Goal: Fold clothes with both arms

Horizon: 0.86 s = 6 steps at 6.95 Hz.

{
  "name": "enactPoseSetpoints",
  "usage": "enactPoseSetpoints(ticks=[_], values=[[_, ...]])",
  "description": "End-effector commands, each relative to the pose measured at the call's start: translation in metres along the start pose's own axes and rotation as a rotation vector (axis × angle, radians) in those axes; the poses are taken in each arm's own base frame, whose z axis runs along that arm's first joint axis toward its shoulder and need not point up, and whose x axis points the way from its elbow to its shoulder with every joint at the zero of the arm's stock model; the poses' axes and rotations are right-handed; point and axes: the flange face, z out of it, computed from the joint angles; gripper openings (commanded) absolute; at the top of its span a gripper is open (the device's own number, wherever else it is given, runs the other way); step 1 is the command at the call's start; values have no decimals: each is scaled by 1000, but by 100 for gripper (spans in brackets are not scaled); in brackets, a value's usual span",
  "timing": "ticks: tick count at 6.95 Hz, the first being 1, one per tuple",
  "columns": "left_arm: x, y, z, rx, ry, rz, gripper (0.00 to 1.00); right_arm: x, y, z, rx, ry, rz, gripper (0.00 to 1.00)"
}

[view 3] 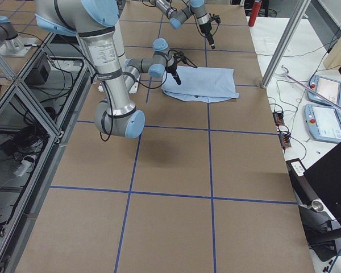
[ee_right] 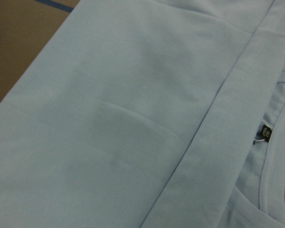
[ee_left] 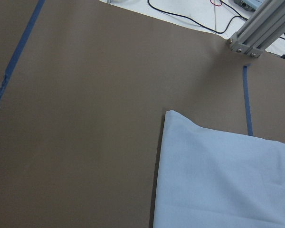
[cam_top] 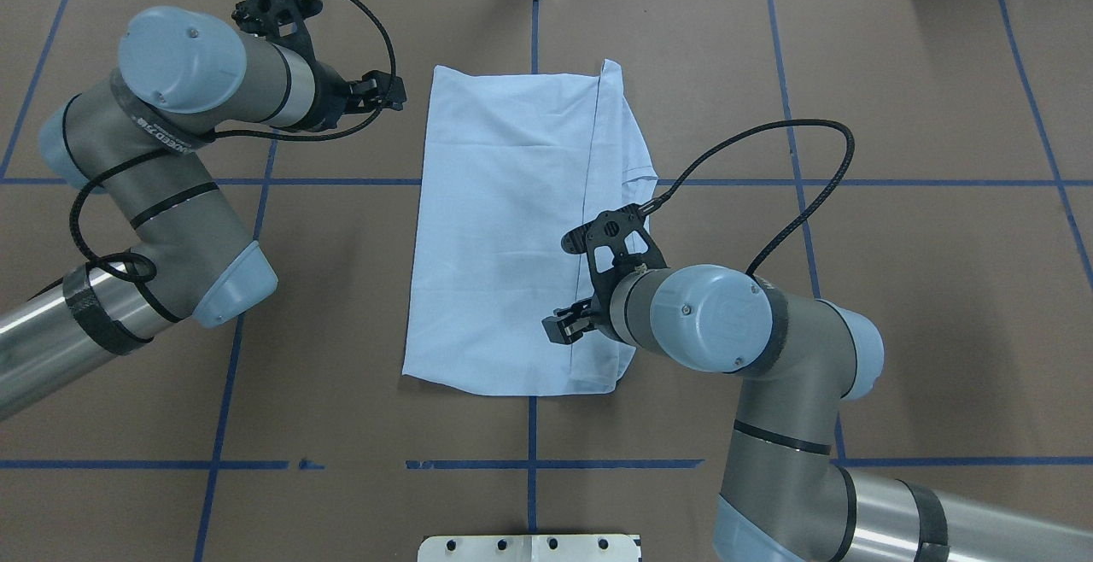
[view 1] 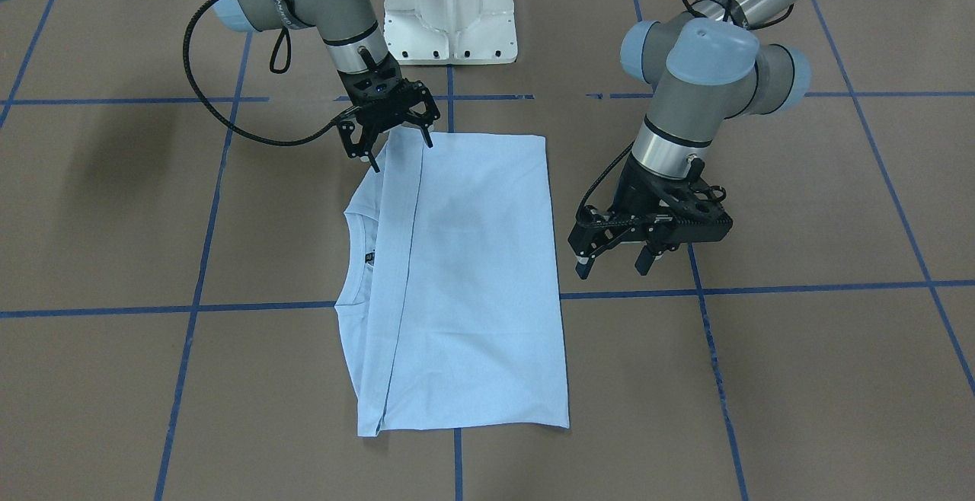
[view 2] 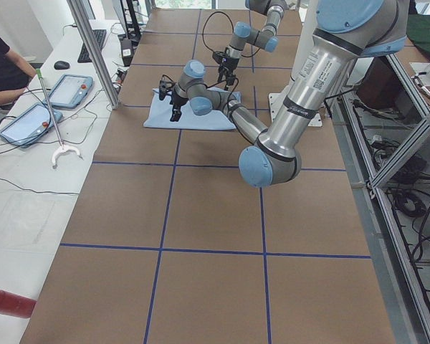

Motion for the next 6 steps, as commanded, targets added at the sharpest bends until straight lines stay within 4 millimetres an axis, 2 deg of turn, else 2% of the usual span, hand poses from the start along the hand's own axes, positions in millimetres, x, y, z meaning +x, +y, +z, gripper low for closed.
enactPoseSetpoints(ticks=[1,2,3,4,5,6], values=[[-1,11,-2,-25,0,2,100,-24,17,10,-15,97,-153,100],[-2,12,-1,-27,-2,1,100,-43,18,12,-38,116,-246,100],[-1,14,0,-30,-1,-1,100,-59,19,10,-64,122,-261,100],[1,20,3,-37,1,3,100,-65,23,20,-82,131,-268,100],[2,25,6,-44,1,6,100,-67,25,21,-97,137,-273,99],[3,34,11,-56,-3,12,100,-69,29,23,-117,143,-283,91]])
